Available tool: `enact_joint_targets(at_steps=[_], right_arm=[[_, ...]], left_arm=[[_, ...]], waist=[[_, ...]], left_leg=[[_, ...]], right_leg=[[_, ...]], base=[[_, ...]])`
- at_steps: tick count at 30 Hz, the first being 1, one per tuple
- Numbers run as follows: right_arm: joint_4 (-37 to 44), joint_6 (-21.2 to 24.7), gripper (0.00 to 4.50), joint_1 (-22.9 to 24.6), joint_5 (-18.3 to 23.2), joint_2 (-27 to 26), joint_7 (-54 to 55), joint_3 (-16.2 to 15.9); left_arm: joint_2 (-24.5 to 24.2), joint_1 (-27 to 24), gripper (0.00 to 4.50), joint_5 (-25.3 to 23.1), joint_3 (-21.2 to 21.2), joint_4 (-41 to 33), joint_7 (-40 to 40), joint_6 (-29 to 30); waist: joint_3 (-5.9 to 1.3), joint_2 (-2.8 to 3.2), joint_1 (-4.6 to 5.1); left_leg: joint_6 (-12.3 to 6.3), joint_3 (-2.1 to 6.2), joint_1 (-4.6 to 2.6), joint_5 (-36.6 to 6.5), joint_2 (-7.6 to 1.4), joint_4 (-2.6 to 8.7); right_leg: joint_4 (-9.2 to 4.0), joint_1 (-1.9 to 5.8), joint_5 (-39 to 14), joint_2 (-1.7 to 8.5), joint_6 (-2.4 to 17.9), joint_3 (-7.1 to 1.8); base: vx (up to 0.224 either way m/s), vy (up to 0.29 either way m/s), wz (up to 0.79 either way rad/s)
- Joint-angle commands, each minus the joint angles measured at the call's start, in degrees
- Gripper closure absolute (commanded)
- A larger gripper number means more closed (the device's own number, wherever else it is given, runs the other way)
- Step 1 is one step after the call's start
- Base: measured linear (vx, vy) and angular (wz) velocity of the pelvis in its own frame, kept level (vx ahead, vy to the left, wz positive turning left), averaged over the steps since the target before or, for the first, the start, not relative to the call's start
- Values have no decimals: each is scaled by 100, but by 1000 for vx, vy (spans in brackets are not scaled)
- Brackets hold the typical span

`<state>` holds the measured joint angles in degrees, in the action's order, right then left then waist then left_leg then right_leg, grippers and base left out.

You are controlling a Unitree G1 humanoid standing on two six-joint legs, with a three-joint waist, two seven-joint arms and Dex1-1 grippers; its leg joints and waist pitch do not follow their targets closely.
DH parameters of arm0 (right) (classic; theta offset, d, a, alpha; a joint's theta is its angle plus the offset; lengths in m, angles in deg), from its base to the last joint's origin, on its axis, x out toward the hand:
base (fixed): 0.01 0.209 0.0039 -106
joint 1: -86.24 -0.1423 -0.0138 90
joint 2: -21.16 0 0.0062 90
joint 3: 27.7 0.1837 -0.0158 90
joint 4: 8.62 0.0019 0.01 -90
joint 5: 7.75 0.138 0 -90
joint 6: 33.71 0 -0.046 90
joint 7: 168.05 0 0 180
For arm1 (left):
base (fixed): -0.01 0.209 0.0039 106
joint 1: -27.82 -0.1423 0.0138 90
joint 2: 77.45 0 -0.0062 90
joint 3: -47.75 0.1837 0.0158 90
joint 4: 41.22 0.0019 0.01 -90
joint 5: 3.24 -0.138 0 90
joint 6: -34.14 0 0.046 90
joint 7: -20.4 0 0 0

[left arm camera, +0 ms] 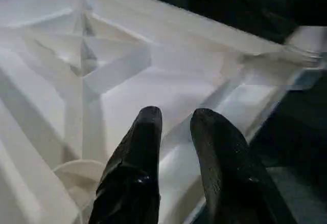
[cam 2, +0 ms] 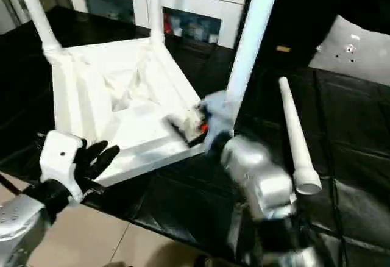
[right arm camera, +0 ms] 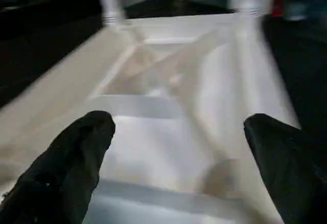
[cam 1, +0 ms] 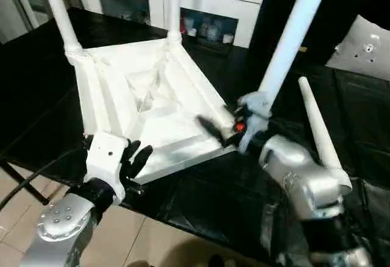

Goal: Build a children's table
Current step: Rotate table base

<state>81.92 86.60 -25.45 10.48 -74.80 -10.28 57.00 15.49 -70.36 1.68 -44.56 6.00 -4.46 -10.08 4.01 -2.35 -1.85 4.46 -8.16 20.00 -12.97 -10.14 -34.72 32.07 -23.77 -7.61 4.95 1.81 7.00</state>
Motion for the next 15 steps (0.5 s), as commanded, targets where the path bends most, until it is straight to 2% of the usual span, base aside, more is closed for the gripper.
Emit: enact_joint_targets(at_steps=[1,3,4,5,7,8,9,10,15], right_arm=[[-269,-178,0,-105,-149,163,129,349],[-441,-274,0,-159,-203,255,198,474],[-522,-306,0,-175,-202,313,213,552],[-774,-495,0,-226,-267,498,259,709],[-960,-644,0,-273,-326,612,287,787],[-1280,-867,0,-388,-352,742,351,958],[-1465,-981,0,-459,-353,799,378,1060],[-1632,-1096,0,-520,-363,869,350,1108],[-1936,-1330,0,-598,-442,1004,164,1084]], left_arm=[[-37,53,311,178,144,-170,-130,106],[-81,73,311,204,182,-192,-169,151],[-75,87,311,220,191,-188,-176,158],[-100,141,311,248,235,-181,-231,175],[-136,176,311,240,266,-177,-244,192],[-157,234,311,288,287,-149,-287,190],[-193,267,311,324,305,-140,-292,188],[-208,303,311,361,315,-125,-295,189],[-252,414,311,405,356,-60,-272,188]], waist=[[-303,49,26],[-320,48,1],[-320,48,1],[-331,52,-5],[-327,42,-25],[-328,54,-32],[-335,76,-27],[-334,63,-23],[-319,44,8]], left_leg=[[-196,41,46,-1166,-257,488],[-239,9,45,-929,-243,463],[-239,9,45,-929,-243,463],[-278,-10,37,-805,-239,447],[-302,-35,19,-789,-233,430],[-310,-27,56,-763,-224,432],[-303,-23,59,-747,-223,423],[-306,-30,57,-786,-222,418],[-337,-16,87,-1001,-206,413]], right_leg=[[-358,292,-2261,302,298,-326],[-314,297,-1972,296,472,-349],[-314,297,-1972,296,472,-349],[-291,301,-1825,288,561,-358],[-286,283,-1806,278,640,-365],[-264,315,-1844,287,657,-363],[-256,320,-1831,287,668,-361],[-263,313,-1851,283,677,-357],[-307,335,-2263,280,546,-325]], base=[[0,0,0],[0,0,0],[0,0,0],[0,0,0],[0,0,0],[0,0,0],[0,0,0],[0,0,0],[0,0,0]])
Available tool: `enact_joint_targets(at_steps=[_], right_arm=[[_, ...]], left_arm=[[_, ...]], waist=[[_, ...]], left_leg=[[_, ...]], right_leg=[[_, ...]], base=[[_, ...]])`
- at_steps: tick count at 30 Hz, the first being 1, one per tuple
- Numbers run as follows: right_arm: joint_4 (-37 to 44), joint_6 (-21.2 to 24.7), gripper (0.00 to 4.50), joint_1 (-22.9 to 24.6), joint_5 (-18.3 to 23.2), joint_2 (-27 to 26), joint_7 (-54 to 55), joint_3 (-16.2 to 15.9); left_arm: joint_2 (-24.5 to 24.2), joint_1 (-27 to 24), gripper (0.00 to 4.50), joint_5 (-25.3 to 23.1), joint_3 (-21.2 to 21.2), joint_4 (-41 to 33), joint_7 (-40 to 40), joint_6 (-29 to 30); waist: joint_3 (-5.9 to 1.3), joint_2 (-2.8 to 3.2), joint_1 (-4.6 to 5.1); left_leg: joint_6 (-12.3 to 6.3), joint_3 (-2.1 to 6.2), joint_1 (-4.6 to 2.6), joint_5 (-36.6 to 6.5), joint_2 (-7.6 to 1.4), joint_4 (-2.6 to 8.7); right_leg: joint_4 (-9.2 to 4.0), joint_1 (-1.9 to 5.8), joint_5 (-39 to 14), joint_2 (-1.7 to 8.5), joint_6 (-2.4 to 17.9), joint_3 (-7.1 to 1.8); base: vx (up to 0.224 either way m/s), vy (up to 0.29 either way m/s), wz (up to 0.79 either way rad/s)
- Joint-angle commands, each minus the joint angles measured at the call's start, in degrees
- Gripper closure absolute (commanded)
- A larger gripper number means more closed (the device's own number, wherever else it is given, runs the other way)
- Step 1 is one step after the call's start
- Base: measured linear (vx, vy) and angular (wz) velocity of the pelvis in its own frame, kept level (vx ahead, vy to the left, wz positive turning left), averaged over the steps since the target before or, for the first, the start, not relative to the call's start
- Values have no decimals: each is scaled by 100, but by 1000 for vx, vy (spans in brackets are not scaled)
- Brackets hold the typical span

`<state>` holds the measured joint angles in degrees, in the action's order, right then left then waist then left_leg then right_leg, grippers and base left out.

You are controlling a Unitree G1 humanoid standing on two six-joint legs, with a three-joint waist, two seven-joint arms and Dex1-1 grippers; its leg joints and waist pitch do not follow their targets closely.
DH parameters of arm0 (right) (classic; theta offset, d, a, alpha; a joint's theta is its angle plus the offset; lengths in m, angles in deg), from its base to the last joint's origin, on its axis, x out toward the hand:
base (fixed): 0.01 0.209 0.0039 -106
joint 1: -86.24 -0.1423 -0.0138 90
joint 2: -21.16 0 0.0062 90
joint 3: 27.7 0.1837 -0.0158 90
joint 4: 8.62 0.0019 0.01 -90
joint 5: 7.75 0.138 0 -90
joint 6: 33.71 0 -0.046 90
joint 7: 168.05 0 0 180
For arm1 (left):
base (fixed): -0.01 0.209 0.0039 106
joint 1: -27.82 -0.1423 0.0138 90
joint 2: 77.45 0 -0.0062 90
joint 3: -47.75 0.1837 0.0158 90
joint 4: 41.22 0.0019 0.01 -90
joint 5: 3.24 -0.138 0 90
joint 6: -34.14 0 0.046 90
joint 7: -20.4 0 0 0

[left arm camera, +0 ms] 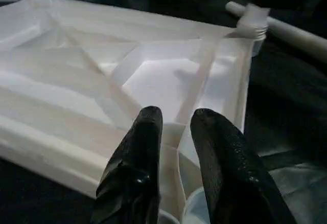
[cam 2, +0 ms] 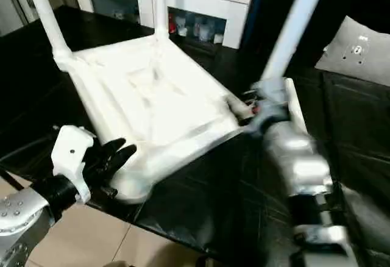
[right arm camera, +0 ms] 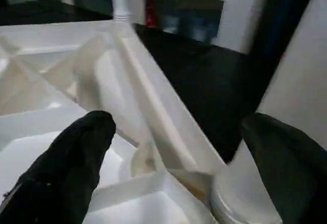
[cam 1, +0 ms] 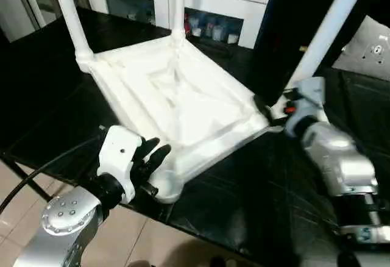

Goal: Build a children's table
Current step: Rotate table base

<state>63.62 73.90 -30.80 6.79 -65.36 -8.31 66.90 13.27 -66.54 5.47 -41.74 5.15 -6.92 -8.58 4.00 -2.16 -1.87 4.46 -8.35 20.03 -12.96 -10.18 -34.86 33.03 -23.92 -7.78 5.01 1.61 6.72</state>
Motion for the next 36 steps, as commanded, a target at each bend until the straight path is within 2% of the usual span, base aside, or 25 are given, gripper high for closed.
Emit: enact_joint_targets(at_steps=[1,6,10,14,15,16,17,18,19,20,22,23,24,25,26,27,28,29,30,31,32,33,34,35,36], right_arm=[[-90,-61,0,-35,-61,51,-67,84],[518,104,0,293,148,-176,-112,51],[2039,924,0,1064,607,-577,156,-218],[3109,1666,0,1728,729,-788,640,-445],[3454,1689,0,2030,686,-869,772,-474],[3708,1871,0,2232,810,-931,872,-452],[3710,1872,0,2233,812,-931,872,-452],[3909,2101,0,2365,974,-987,912,-411],[4070,2203,0,2494,1046,-1070,986,-386],[4215,2308,0,2580,1077,-1136,1052,-364],[4315,2361,0,2658,1136,-1211,1097,-355],[4414,2441,0,2719,1184,-1339,1248,-309],[4554,2578,0,2749,1240,-1530,1514,-247],[4563,2588,0,2747,1246,-1545,1533,-243],[4595,2626,0,2733,1261,-1594,1595,-235],[4584,2498,0,2664,1135,-1613,1643,-281],[4582,2488,0,2659,1125,-1613,1645,-284],[4556,2365,0,2615,1011,-1615,1669,-317],[4539,2286,0,2584,937,-1615,1685,-340],[4570,2508,0,2530,1055,-1517,1557,-406],[4583,2567,0,2521,1067,-1471,1512,-438],[4597,2621,0,2513,1068,-1417,1462,-478],[4590,2598,0,2504,1033,-1295,1293,-598],[4579,2550,0,2502,991,-1217,1185,-679],[4596,2551,0,2503,964,-1193,1134,-716]], left_arm=[[-22,64,311,6,73,58,16,29],[121,60,311,-172,28,145,343,-69],[455,-13,311,-416,-69,327,1008,-55],[666,-118,311,-447,-3,456,1213,-360],[764,-130,311,-589,-6,603,1425,-804],[865,-112,311,-638,-60,697,1572,-994],[866,-112,311,-638,-61,697,1573,-996],[936,-91,311,-638,-104,743,1638,-1070],[934,-44,311,-611,-150,802,1617,-1053],[924,-14,311,-592,-170,838,1599,-1031],[953,33,311,-685,-201,898,1741,-1106],[933,86,311,-707,-198,936,1778,-942],[903,134,311,-599,-175,991,1688,-740],[900,138,311,-583,-174,994,1674,-718],[890,144,311,-501,-165,1006,1598,-642],[883,161,311,-514,-163,1084,1626,-726],[882,162,311,-517,-163,1088,1629,-731],[875,177,311,-566,-165,1138,1673,-800],[872,188,311,-600,-168,1172,1702,-846],[903,217,311,-650,-227,1230,1788,-891],[918,222,311,-643,-252,1236,1804,-910],[937,227,311,-627,-283,1238,1817,-927],[900,232,311,-644,-289,1212,1813,-927],[866,232,311,-655,-284,1188,1802,-923],[837,238,311,-656,-275,1172,1801,-902]], waist=[[-315,7,21],[-298,-32,44],[-303,-23,15],[-263,-17,25],[-282,-26,32],[-282,79,-8],[-300,51,-14],[-290,23,42],[-310,70,47],[-299,83,103],[-288,81,195],[-296,120,255],[-174,113,248],[-251,252,229],[-247,155,333],[-198,145,374],[-165,202,383],[-158,96,438],[-161,77,420],[-207,148,450],[-102,192,511],[-21,357,264],[33,361,-37],[0,193,219],[-53,-36,270]], left_leg=[[-359,2,86,-1023,-203,427],[-391,8,108,-995,-201,432],[-383,15,108,-762,-228,444],[-276,29,90,-1119,-218,484],[182,-309,-221,-1276,-157,321],[250,-316,-242,-1307,-160,327],[206,-398,-352,-1540,-167,256],[120,-418,-359,-1738,-148,236],[-50,-451,-315,-1835,-106,175],[-235,-471,-356,-1992,-119,114],[-444,-456,-288,-2059,-146,55],[-575,-416,-306,-2082,-264,73],[-752,-131,171,-2300,-356,418],[-721,-64,90,-2303,-467,409],[-607,-36,108,-2226,-437,388],[-447,-87,50,-2139,-254,306],[-419,-112,-43,-2172,-176,252],[-486,-147,-92,-2063,-51,162],[-626,-149,-88,-1870,30,107],[-511,-380,-435,-1893,58,-55],[-704,-254,-593,-2382,-38,70],[-921,221,301,-3178,-790,806],[-887,177,305,-3373,-825,864],[-809,-57,-249,-3236,-624,699],[-473,12,-217,-3054,-294,382]], right_leg=[[-414,344,-2317,276,546,-292],[-438,337,-2476,256,418,-284],[-428,340,-2226,253,284,-309],[-495,305,-2703,240,77,-285],[-685,-48,-2945,-180,-350,-479],[-663,-79,-2846,-267,-411,-510],[-714,-238,-2851,-423,-606,-536],[-744,-271,-2976,-495,-670,-495],[-759,-267,-3102,-587,-829,-514],[-800,-377,-3323,-649,-971,-454],[-820,-360,-3460,-695,-1129,-322],[-782,-365,-3447,-632,-1125,-241],[-658,183,-3515,-233,-1101,-115],[-558,208,-3388,-93,-995,-186],[-612,257,-3305,51,-886,-173],[-819,189,-3645,82,-845,-99],[-920,128,-3923,128,-807,-48],[-1026,134,-4423,208,-832,7],[-1126,210,-4848,315,-1014,45],[-1227,-180,-5225,103,-1014,-194],[-1414,-43,-4858,4,-1063,384],[659,915,-2250,274,-596,183],[709,661,-1381,268,-130,0],[553,165,-1636,236,2,-356],[210,219,-2770,296,-360,-530]], base=[[0,0,0],[0,0,0],[0,0,0],[-1,-1,-5],[-5,-3,-20],[-15,-7,-41],[-11,-3,-21],[-61,-22,-49],[-61,-23,-54],[-77,-10,-86],[-26,22,-64],[-7,53,-63],[-7,53,-63],[-15,-4,-30],[0,0,0],[0,0,0],[0,0,0],[0,0,0],[0,0,0],[-51,4,-17],[47,56,-39],[47,56,-39],[207,144,-13],[129,70,-11],[129,70,-11]])
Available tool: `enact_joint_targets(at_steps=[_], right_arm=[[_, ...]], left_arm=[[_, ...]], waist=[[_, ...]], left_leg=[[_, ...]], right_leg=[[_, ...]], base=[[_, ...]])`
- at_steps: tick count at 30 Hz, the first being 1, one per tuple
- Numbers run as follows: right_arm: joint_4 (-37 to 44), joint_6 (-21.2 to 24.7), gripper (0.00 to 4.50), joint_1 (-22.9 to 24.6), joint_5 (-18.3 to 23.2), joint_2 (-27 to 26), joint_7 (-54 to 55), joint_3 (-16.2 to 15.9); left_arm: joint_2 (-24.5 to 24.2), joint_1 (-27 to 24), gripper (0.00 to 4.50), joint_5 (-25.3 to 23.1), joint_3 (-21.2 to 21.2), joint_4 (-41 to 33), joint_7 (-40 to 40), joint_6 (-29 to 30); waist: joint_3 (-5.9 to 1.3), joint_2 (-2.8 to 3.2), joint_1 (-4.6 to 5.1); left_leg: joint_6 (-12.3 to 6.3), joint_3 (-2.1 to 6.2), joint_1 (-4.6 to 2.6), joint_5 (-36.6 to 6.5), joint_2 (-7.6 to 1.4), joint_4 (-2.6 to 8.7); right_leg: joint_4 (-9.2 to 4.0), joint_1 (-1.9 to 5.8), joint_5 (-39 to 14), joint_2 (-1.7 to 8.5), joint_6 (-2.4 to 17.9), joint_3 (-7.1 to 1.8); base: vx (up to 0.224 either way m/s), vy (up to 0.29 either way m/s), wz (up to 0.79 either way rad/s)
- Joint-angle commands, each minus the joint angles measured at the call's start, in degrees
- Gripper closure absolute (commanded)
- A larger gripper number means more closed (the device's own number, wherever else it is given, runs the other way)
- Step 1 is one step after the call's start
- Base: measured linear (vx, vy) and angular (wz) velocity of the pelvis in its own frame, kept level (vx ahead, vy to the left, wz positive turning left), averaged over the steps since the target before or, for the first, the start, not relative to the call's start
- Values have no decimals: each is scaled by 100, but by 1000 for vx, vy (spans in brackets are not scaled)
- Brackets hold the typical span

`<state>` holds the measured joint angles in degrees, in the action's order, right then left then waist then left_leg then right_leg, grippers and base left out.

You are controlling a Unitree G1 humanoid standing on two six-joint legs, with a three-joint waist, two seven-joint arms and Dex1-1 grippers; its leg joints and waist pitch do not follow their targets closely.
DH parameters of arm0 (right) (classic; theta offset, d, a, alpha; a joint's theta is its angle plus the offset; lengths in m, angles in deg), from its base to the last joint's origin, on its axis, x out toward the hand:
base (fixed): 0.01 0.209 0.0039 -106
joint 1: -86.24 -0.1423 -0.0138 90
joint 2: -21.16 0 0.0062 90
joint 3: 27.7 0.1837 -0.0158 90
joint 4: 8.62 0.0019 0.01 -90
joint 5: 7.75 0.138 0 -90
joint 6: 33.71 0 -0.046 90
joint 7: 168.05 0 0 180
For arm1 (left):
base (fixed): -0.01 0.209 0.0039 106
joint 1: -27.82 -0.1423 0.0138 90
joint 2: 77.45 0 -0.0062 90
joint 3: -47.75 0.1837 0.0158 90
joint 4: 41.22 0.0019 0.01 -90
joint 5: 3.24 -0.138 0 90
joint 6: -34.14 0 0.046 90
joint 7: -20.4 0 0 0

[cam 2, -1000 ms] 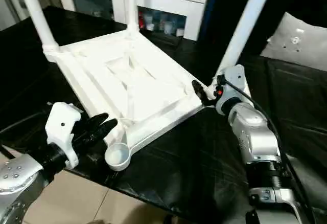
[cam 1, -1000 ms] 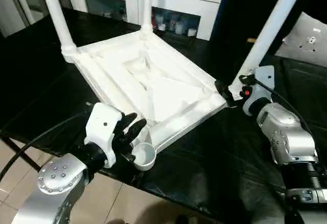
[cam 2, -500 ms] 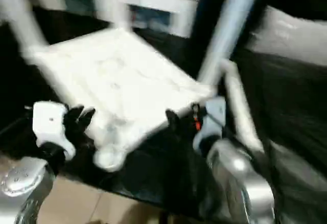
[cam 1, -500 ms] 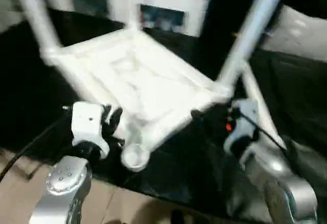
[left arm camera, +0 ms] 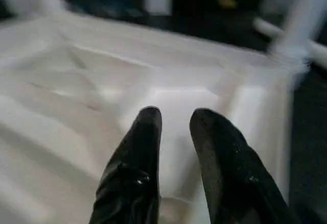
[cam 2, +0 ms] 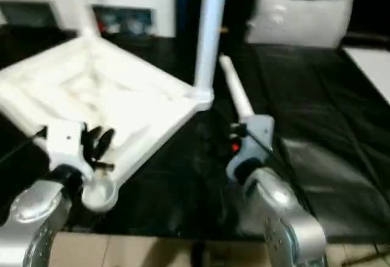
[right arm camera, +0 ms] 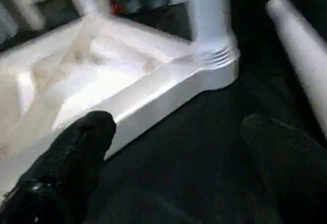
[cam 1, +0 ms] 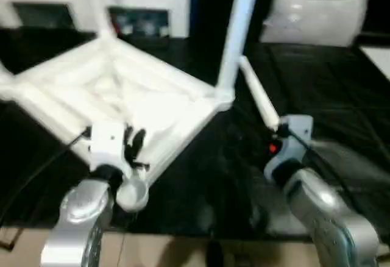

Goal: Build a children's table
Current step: Rotate table base

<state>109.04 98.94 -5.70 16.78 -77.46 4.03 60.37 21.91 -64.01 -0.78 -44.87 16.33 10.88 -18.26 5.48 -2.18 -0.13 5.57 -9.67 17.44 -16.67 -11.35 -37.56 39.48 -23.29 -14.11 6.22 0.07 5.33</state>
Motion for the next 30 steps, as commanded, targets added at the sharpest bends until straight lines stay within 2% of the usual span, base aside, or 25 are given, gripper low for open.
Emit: enact_joint_targets(at_steps=[1,2,3,4,5,6,7,8,9,11,13,15,16,18,19,22,23,25,30], right_arm=[[-4,40,0,-53,-77,12,-98,-32],[-4,40,0,-53,-77,12,-98,-32],[-62,-4,0,-106,-128,42,-41,-14],[-76,-61,0,-115,-156,62,-56,-24],[-110,-271,0,-128,-247,126,-142,-69],[-145,-478,0,-137,-337,180,-226,-116],[-169,-428,0,-134,-359,225,-231,-136],[-183,-322,0,-139,-337,289,-253,-163],[-184,-148,0,-138,-264,363,-308,-189],[-183,-106,0,-142,-327,510,-416,-306],[-198,-124,0,-144,-420,656,-573,-438],[-266,-301,0,-187,-661,944,-775,-632],[-273,-320,0,-191,-687,975,-796,-654],[-445,-487,0,-246,-758,1234,-1129,-736],[-466,-488,0,-257,-777,1277,-1163,-749],[-475,-470,0,-276,-811,1347,-1169,-794],[-487,-457,0,-287,-840,1385,-1167,-867],[-508,-455,0,-284,-889,1385,-1138,-917],[-628,-580,0,-268,-1106,1417,-1149,-1003]], left_arm=[[-186,-37,311,-31,104,-19,-109,77],[-186,-37,311,-31,104,-19,-109,77],[-262,-42,311,-14,124,-81,-152,192],[-274,-43,311,-8,128,-97,-161,211],[-289,-48,311,9,134,-136,-180,236],[-302,-54,311,24,141,-164,-196,243],[-311,-81,311,22,143,-203,-192,279],[-335,-110,311,27,146,-227,-207,299],[-412,-166,311,65,143,-275,-284,318],[-605,-203,311,88,145,-332,-442,372],[-878,-228,311,154,153,-388,-671,465],[-1125,-194,311,142,54,-382,-781,640],[-1151,-191,311,140,42,-381,-792,659],[-1766,-148,311,-165,-132,-260,-896,893],[-1913,-158,311,-229,-153,-229,-938,919],[-2229,-210,311,-363,-138,-193,-1038,921],[-2558,-250,311,-418,-129,-145,-1149,1078],[-2840,-268,311,-480,-133,-117,-1187,1300],[-3192,-359,311,-449,-112,-170,-1299,1723]], waist=[[-250,41,-142],[-312,38,-145],[-378,93,-179],[-401,76,-191],[-410,113,-171],[-400,107,-147],[-386,108,-166],[-369,114,-166],[-349,106,-162],[-331,112,-158],[-308,109,-145],[-261,114,-152],[-252,116,-149],[-264,115,-141],[-264,140,-146],[-259,144,-150],[-265,143,-163],[-272,136,-155],[-279,165,-156]], left_leg=[[-88,226,176,-796,81,445],[-73,261,237,-382,65,525],[-28,257,265,489,38,560],[-45,258,237,883,19,549],[-55,252,236,1412,45,505],[-22,263,322,1636,65,511],[-36,233,325,1727,66,510],[-47,234,341,1573,64,530],[-83,224,343,1140,47,565],[-147,219,330,641,9,601],[-181,210,329,351,-12,628],[-166,187,297,1,-30,657],[-147,184,291,-113,-40,665],[-152,180,284,-286,-42,674],[-159,186,288,-259,-52,679],[-119,168,272,-245,-70,679],[-106,168,268,-262,-66,684],[-89,159,273,-231,-61,679],[-39,157,264,-205,-71,683]], right_leg=[[-1060,120,-4420,472,-606,-533],[-950,207,-3678,356,-490,-510],[-747,260,-1588,171,-127,-443],[-683,243,-668,105,74,-417],[-573,235,673,16,514,-436],[-539,321,1103,-8,692,-433],[-539,360,1625,-26,1048,-430],[-550,384,1558,-21,1117,-434],[-593,410,1230,4,1178,-445],[-648,413,676,41,1194,-454],[-694,405,195,59,1124,-460],[-772,360,-527,62,984,-464],[-791,346,-727,66,952,-462],[-815,332,-1150,61,817,-465],[-816,332,-1150,66,811,-463],[-840,298,-1152,46,828,-479],[-832,288,-1190,44,844,-480],[-825,283,-1146,31,858,-484],[-800,271,-984,27,993,-480]], base=[[0,0,0],[0,0,0],[0,0,0],[0,0,0],[0,0,0],[0,0,0],[0,0,0],[0,0,0],[0,0,0],[0,0,0],[0,0,0],[0,0,0],[0,0,0],[0,0,0],[0,0,0],[0,0,0],[0,0,0],[0,0,0],[0,0,0]])
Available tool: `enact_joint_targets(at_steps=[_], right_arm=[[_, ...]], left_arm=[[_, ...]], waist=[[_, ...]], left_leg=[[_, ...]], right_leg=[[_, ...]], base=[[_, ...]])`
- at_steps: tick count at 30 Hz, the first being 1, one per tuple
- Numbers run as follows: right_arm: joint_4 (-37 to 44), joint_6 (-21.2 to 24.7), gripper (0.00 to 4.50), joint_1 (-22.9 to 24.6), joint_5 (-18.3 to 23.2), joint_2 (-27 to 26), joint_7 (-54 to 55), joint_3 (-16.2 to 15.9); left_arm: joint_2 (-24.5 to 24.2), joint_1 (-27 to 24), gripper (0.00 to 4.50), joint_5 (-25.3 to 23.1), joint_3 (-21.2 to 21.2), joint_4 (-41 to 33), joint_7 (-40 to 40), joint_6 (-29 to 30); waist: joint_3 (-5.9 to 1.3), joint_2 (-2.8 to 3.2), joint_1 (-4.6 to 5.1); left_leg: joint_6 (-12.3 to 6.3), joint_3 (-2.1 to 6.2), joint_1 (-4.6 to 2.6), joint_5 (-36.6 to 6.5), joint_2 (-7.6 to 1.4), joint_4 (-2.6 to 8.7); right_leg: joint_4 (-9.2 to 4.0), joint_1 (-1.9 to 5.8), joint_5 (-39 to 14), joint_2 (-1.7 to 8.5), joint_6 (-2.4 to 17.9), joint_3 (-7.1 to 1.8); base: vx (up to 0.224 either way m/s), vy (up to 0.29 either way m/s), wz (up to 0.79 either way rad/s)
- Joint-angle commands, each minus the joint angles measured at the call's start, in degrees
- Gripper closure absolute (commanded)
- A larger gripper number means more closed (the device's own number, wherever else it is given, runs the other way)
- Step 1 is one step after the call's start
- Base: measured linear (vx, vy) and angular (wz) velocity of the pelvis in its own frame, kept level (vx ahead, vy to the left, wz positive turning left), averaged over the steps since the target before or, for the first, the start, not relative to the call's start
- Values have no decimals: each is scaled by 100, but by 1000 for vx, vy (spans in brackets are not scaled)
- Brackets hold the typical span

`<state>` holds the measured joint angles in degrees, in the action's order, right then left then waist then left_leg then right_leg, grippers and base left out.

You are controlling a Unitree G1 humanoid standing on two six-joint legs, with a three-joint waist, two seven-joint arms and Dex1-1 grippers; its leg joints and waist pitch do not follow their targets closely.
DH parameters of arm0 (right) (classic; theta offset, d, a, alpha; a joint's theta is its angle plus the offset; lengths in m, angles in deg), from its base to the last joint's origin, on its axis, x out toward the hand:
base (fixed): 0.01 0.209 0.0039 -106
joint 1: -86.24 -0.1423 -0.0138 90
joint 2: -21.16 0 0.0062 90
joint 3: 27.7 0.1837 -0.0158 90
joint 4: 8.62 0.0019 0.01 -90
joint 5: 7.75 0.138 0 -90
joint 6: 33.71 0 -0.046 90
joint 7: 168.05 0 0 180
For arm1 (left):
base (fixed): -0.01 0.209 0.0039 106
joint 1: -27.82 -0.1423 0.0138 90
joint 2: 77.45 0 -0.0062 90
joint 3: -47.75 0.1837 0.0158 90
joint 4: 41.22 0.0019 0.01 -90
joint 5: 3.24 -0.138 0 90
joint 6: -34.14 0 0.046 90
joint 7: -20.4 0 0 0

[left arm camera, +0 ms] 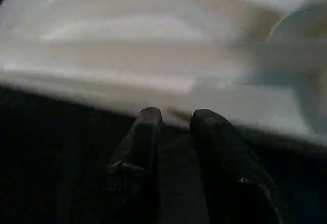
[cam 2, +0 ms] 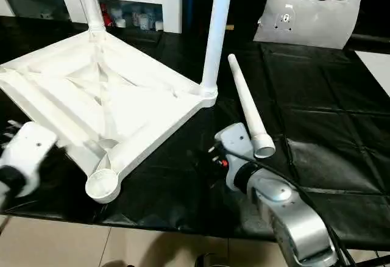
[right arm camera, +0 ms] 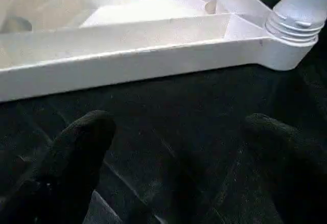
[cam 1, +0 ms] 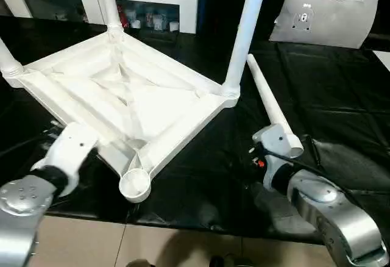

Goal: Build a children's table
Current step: Rotate table base

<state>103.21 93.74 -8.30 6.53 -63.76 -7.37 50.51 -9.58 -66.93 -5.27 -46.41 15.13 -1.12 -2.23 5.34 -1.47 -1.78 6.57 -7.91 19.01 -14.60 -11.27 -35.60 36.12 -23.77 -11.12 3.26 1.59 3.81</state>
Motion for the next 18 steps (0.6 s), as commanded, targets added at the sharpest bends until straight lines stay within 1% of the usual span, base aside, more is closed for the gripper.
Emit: enact_joint_targets(at_steps=[1,2,3,5,6,7,9,10,11,12,13,14,15,16,17,18], right_arm=[[-68,-70,0,-10,-97,20,14,-10],[-85,-76,0,-13,-109,0,29,-5],[-111,-90,0,-45,-135,-35,63,-2],[-125,-94,0,-69,-140,-82,113,34],[-128,-94,0,-73,-141,-92,125,40],[-132,-111,0,-74,-157,-95,128,39],[-134,-123,0,-71,-172,-100,127,40],[-130,-129,0,-69,-180,-102,127,46],[-116,-139,0,-60,-202,-113,131,86],[-111,-140,0,-59,-207,-118,140,115],[-108,-138,0,-60,-210,-125,151,145],[-107,-143,0,-62,-213,-125,162,164],[-110,-151,0,-67,-221,-128,178,191],[-111,-153,0,-69,-224,-130,181,196],[-111,-191,0,-94,-265,-129,253,279],[-117,-202,0,-115,-264,-139,289,338]], left_arm=[[-119,-109,311,-12,101,-42,-163,195],[-174,-136,311,-27,143,-36,-216,248],[-367,-204,311,-53,357,-29,-373,281],[-208,-138,311,169,487,-50,-467,360],[-166,-107,311,240,533,-55,-503,378],[-133,-33,311,314,708,-45,-575,383],[-89,16,311,375,791,-31,-596,429],[45,113,311,462,887,9,-627,402],[370,351,311,599,1037,149,-668,343],[495,478,311,643,1156,243,-721,295],[585,595,311,673,1281,341,-783,251],[633,665,311,666,1373,417,-813,198],[702,771,311,653,1507,533,-856,124],[716,794,311,650,1534,557,-865,110],[995,1086,311,604,1779,897,-830,-49],[1154,1246,311,579,1922,1104,-815,-159]], waist=[[-267,99,9],[-271,100,8],[-271,102,6],[-276,96,8],[-276,110,0],[-276,108,-8],[-284,104,-11],[-291,99,-1],[-292,81,10],[-288,95,-7],[-287,91,-29],[-290,97,-45],[-310,88,-56],[-310,75,-50],[-325,77,-36],[-317,72,-36]], left_leg=[[-141,-21,111,-429,-81,488],[-151,-23,106,-422,-80,487],[-171,-20,106,-417,-81,490],[-177,-25,99,-381,-86,496],[-164,-24,92,-376,-89,493],[-150,-31,94,-389,-91,494],[-125,-31,106,-345,-86,492],[-120,-34,113,-326,-82,490],[-120,-48,112,-314,-78,483],[-116,-54,93,-339,-67,477],[-126,-70,53,-445,-73,479],[-128,-67,53,-464,-78,482],[-106,-50,99,-394,-80,487],[-110,-45,107,-372,-75,490],[-104,-41,127,-298,-70,481],[-107,-54,116,-307,-56,477]], right_leg=[[-469,320,-1312,327,855,-328],[-463,316,-1286,327,868,-330],[-465,313,-1274,327,874,-328],[-460,309,-1244,332,903,-335],[-458,301,-1234,335,930,-332],[-456,302,-1194,330,956,-332],[-441,323,-1095,331,961,-335],[-442,335,-1066,329,962,-336],[-452,333,-1080,323,957,-340],[-467,315,-1153,320,940,-339],[-492,285,-1284,320,925,-346],[-493,289,-1333,329,908,-349],[-474,331,-1278,336,865,-347],[-476,339,-1270,335,837,-346],[-464,360,-1175,335,823,-346],[-488,341,-1223,320,782,-348]], base=[[0,0,0],[0,0,0],[0,0,0],[0,0,0],[0,0,0],[0,0,0],[0,0,0],[0,0,0],[0,0,0],[0,0,0],[0,0,0],[0,0,0],[0,0,0],[0,0,0],[0,0,0],[0,0,0]])
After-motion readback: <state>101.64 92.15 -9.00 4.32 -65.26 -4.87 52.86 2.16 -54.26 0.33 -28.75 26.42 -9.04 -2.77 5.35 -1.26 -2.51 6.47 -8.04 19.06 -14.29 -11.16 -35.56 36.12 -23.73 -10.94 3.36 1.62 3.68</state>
